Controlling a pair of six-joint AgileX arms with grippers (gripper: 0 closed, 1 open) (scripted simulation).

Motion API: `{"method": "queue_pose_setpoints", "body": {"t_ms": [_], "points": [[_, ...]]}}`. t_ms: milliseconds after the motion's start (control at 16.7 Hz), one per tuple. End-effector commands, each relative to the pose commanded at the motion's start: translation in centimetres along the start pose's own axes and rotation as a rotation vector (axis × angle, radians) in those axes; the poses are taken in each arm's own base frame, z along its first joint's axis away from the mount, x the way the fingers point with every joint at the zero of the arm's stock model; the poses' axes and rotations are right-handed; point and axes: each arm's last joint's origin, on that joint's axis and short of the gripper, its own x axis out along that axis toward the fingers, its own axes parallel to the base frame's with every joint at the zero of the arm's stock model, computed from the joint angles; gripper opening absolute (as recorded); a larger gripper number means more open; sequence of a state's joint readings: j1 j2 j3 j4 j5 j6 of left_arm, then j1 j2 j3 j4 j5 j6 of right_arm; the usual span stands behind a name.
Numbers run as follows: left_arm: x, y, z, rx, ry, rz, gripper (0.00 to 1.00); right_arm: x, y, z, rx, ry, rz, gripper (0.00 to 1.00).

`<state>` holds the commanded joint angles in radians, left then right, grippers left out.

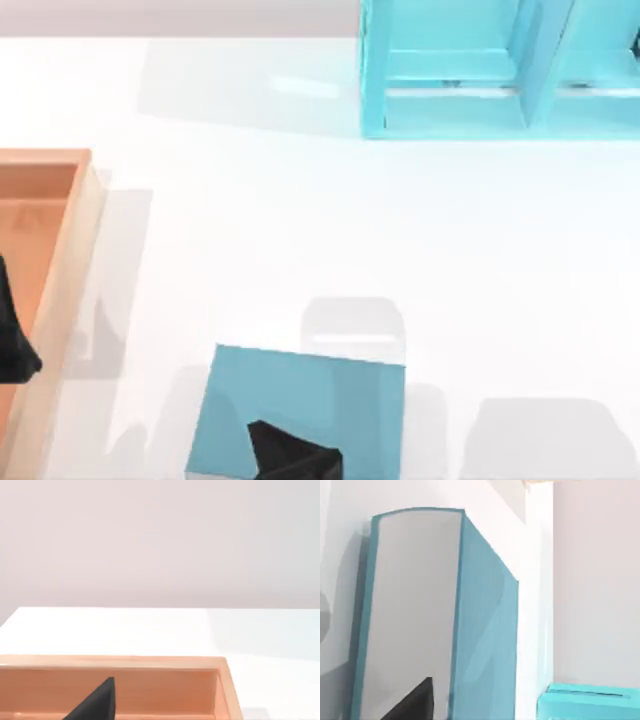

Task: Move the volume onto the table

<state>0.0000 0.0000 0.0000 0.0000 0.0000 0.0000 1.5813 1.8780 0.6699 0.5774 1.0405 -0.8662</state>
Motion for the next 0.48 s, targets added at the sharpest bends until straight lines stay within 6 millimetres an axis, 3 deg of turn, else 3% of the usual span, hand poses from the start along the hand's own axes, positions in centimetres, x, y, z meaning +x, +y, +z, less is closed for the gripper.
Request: {"method": "queue_pose_setpoints", "body": {"t_ms": [300, 480], "points": [[0.0, 0.0, 0.0, 0.0, 0.0, 0.0, 1.0, -5.9, 2.4, 2.3, -0.018, -0.011, 0.04, 1.0], [0.0, 0.0, 0.0, 0.0, 0.0, 0.0, 1.0, -7.9, 2.5, 2.6, -0.033, 0.02, 0.01, 1.0]]}}
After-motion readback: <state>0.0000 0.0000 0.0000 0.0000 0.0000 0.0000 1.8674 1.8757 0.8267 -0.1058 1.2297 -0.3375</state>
